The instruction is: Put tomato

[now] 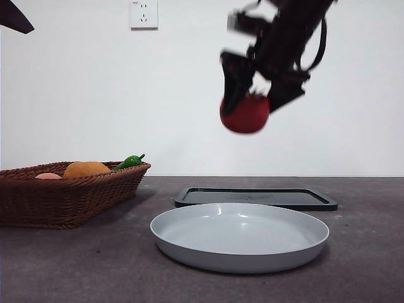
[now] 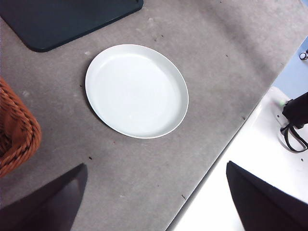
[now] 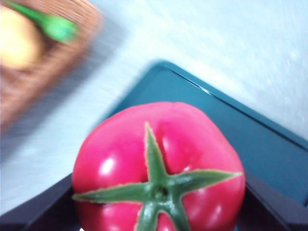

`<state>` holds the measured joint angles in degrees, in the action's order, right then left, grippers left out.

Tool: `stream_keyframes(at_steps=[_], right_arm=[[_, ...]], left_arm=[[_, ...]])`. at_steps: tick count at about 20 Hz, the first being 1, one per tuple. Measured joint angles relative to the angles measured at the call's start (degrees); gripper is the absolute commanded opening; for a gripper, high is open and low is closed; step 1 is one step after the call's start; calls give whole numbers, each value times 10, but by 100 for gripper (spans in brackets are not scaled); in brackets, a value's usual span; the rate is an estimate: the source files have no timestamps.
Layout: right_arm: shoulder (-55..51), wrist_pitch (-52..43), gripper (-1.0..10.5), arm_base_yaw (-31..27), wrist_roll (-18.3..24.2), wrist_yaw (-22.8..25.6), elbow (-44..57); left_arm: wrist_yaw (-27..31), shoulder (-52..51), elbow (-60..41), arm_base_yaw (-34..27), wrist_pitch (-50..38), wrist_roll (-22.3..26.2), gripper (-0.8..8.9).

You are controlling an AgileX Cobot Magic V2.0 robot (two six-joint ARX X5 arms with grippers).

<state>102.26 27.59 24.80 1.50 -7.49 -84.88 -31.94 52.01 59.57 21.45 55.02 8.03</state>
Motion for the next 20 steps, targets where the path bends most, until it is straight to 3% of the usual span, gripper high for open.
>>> stream_keyframes(at_steps=[9, 18, 20], right_arm=[[166, -28, 181, -46, 15, 0, -76], [200, -53, 182, -47, 17, 0, -80], [200, -52, 299, -47, 17, 0, -80]], left_arm=[[0, 0, 0, 0, 0, 0, 465], [0, 0, 0, 0, 0, 0, 465], [0, 0, 0, 0, 0, 0, 465]])
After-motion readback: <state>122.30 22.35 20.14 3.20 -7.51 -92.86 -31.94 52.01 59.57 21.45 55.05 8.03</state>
